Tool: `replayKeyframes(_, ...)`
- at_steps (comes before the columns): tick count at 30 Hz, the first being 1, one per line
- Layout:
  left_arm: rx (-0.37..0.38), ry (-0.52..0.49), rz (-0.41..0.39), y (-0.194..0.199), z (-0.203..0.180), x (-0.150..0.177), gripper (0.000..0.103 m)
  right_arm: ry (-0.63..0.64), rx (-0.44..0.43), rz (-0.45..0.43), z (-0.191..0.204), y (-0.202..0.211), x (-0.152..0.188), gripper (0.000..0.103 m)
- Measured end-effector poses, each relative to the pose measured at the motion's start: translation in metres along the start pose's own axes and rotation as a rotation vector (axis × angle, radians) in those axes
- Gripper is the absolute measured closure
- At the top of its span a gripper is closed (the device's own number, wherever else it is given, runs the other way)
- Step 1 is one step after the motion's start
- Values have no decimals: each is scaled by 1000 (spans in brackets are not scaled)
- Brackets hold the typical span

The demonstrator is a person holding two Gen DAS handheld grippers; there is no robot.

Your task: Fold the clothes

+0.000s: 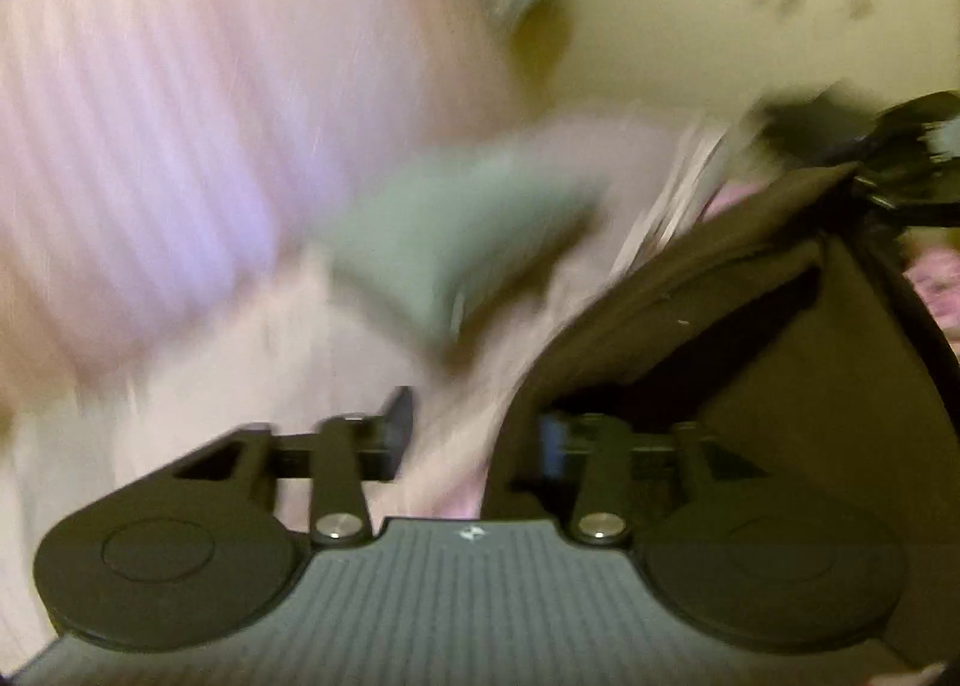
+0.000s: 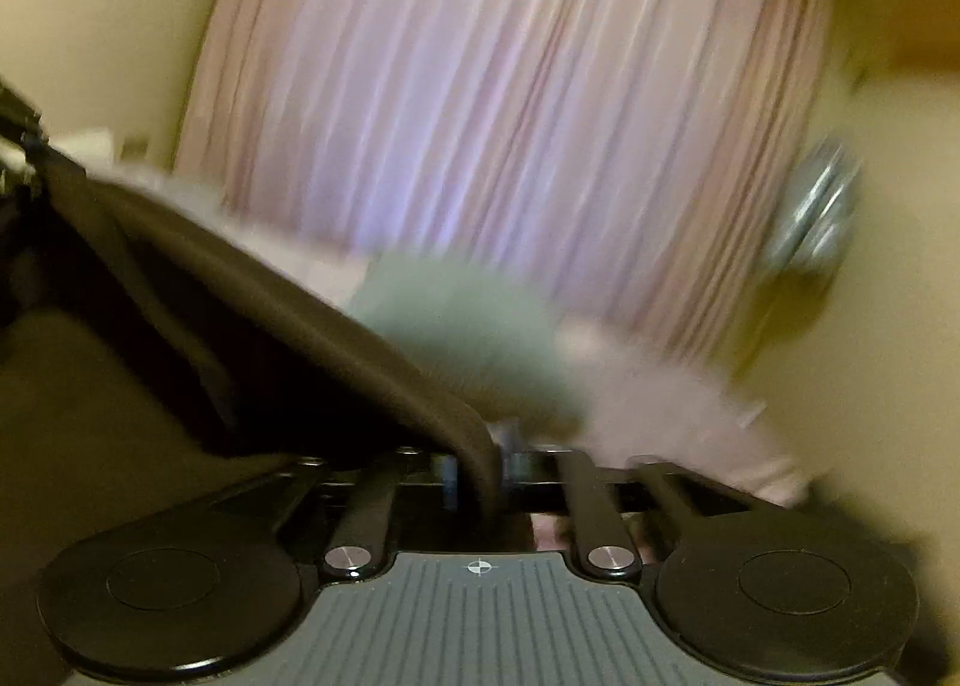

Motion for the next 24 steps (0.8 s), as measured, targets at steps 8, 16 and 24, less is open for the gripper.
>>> replayKeyframes(8,-66,266,450,-58,-2,217,62,-229,-206,291,25,-126,141,12)
replayKeyframes(16,16,469,706,38,-28,382,56,-398,-395,502,123,-136,201,12)
replayKeyframes(24,186,347,732,54,-71,440,103,-390,-401,618,217,-99,224,12)
Point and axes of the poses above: each gripper's, at about its wrist camera, not at the fingertips, and y roughly against the way its jaws point, z to its left, x to its underside, the point moved 8 cm from there along -y, roughly the way its jaws point, and after that the axes turned 9 degrees about -x, right-handed, at the moved point
